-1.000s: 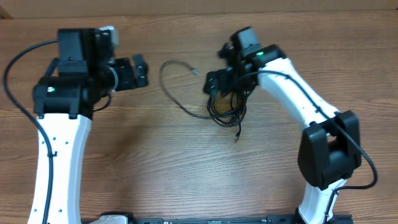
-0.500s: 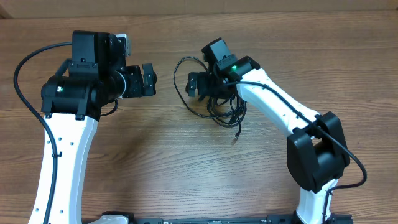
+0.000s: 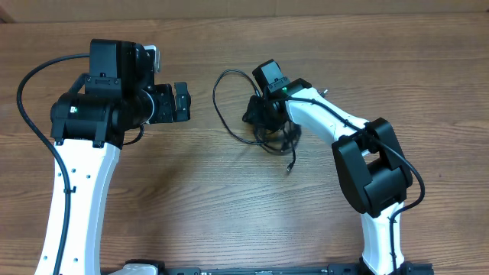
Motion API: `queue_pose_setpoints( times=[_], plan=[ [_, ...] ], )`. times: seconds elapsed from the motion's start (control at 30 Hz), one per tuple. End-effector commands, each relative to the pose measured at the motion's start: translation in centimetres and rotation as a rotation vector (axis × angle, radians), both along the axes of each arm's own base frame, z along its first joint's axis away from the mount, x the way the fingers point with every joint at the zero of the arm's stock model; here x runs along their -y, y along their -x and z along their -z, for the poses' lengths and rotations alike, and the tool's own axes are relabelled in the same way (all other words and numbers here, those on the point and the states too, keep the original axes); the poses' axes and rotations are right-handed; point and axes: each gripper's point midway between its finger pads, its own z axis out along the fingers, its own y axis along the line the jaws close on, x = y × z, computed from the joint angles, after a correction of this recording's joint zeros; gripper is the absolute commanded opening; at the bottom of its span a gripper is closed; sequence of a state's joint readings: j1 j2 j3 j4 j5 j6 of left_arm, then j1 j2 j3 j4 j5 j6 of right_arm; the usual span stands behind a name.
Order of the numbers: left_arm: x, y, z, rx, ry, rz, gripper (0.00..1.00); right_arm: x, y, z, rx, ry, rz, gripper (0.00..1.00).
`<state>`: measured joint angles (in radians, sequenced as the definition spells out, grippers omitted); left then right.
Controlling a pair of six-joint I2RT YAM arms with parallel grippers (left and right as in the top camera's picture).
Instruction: Untangle cables
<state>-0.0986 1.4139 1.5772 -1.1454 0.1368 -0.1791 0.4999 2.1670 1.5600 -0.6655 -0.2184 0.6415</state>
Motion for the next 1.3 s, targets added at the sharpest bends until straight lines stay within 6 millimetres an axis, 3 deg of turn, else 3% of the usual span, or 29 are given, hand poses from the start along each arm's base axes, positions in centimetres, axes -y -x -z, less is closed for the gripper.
queue_pose_setpoints(
  times=[0.0,0.13,0.23,0.33,0.43,0.5,0.67,0.77,0.97,1.17,1.27],
  plan=[
    [0.1,-0.2,-0.1,0.009,-0.026,0.024,1.0,-3.0,-0.4,-4.6,0.056,-0.146,-0.107,0.04],
    [0.2,-0.9,0.9,-0.009,-0.036,0.039,1.0,-3.8,-1.1,-12.0,0.187,-0.197,-0.187,0.04],
    [1.0,-1.6,2.2,-0.049,-0.005,0.063,1.0,-3.7,-0.5,-17.9,0.288,-0.201,-0.265,0.04],
    [3.6,-2.1,3.6,-0.089,0.099,0.183,1.0,-3.0,0.8,-23.0,0.383,-0.191,-0.344,0.04],
    [7.4,-2.1,4.0,-0.114,0.283,0.351,1.0,-2.1,1.6,-25.7,0.439,-0.163,-0.373,0.04],
    [10.2,-1.9,3.9,-0.134,0.438,0.457,1.0,-1.3,1.6,-26.4,0.458,-0.129,-0.356,0.04],
    [12.9,-2.4,3.9,-0.144,0.608,0.55,0.99,-0.8,2.0,-25.7,0.436,-0.099,-0.37,0.04],
    [13.5,-2.9,3.0,-0.096,0.64,0.587,1.0,-0.7,2.1,-25.7,0.445,-0.091,-0.39,0.04],
    [14.5,-4.1,1.8,-0.028,0.656,0.606,0.9,0.6,0.9,-25.5,0.471,-0.018,-0.349,0.04],
    [13.9,-5.3,3.6,-0.054,0.549,0.491,0.9,2.4,-0.7,-25.8,0.471,-0.037,-0.27,0.04],
    [13.9,-5.6,4.3,-0.054,0.492,0.463,0.9,2.2,-0.9,-26.4,0.474,-0.104,-0.28,0.04]
  ],
)
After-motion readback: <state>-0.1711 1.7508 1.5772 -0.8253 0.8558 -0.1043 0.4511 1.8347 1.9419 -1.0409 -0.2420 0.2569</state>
